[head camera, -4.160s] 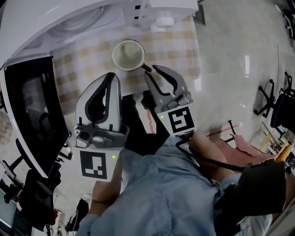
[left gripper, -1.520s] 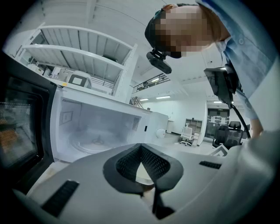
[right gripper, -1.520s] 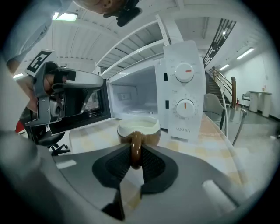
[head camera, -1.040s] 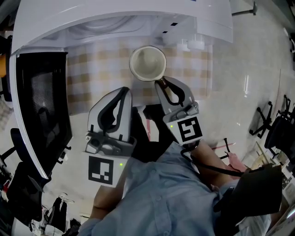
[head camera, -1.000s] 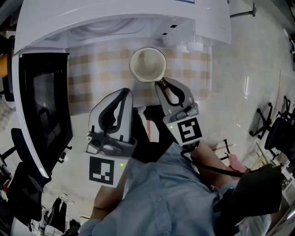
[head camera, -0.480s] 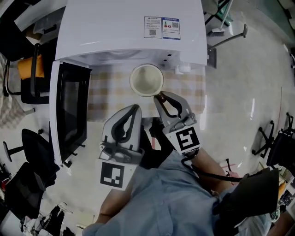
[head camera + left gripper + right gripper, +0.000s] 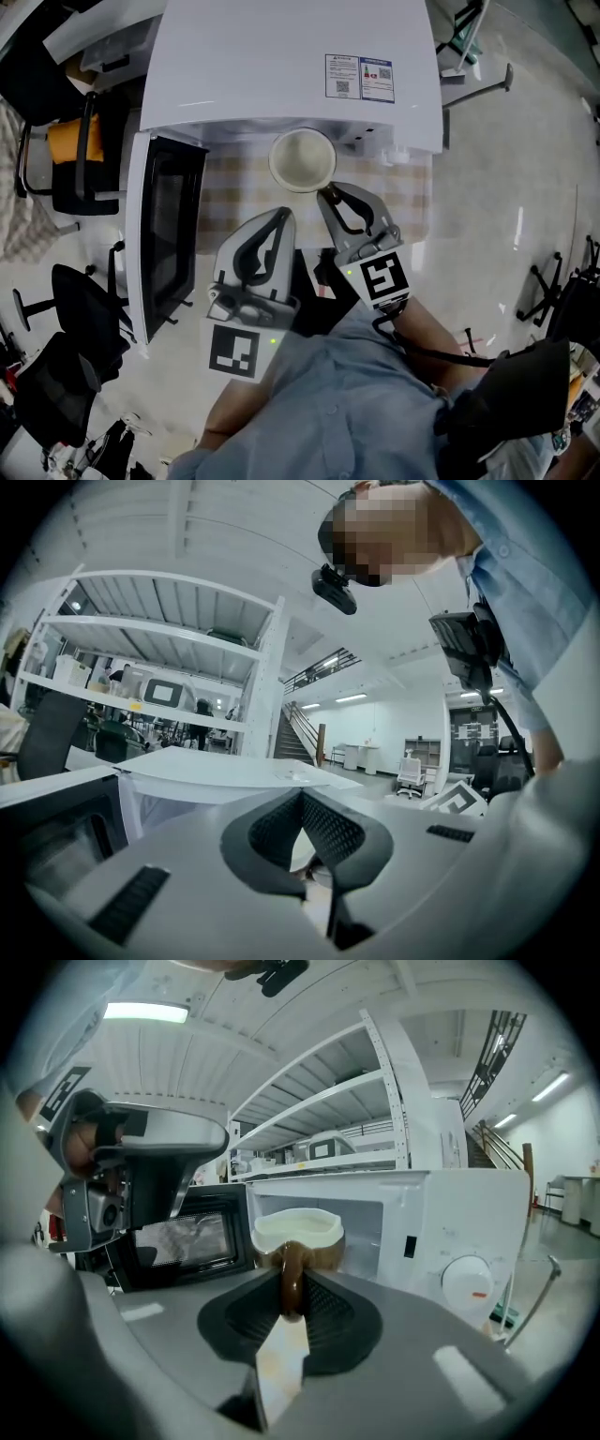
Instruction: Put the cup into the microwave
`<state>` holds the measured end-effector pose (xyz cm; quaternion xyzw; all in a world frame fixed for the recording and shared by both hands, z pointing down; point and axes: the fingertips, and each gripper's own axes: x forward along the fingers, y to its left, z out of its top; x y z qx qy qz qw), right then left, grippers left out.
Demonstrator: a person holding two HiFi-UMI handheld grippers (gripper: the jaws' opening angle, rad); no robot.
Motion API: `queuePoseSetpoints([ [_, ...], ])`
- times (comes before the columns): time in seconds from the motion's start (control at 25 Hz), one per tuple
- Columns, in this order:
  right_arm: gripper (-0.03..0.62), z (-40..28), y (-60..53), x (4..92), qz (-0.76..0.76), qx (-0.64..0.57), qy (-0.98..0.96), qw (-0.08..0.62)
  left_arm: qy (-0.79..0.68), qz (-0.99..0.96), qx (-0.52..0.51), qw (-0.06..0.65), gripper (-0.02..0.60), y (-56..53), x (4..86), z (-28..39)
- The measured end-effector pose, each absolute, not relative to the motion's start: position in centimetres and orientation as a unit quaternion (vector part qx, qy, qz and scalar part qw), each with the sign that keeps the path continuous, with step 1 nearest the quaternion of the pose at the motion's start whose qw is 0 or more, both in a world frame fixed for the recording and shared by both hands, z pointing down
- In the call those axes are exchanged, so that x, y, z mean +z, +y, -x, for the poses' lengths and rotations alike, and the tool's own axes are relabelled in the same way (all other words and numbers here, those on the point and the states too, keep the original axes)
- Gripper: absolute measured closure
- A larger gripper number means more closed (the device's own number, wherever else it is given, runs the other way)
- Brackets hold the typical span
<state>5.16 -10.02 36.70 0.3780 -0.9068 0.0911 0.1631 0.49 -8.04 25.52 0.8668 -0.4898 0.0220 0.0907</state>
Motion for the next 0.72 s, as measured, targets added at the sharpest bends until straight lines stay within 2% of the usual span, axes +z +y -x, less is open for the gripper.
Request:
queuePoseSetpoints([
  [0.72,0.545,-3.0,-14.5,40.9,-0.408,0.114,-0.884,0.198,-0.462,-0.875,0.031,0.143,0.577,-12.1,29.6,2.3],
])
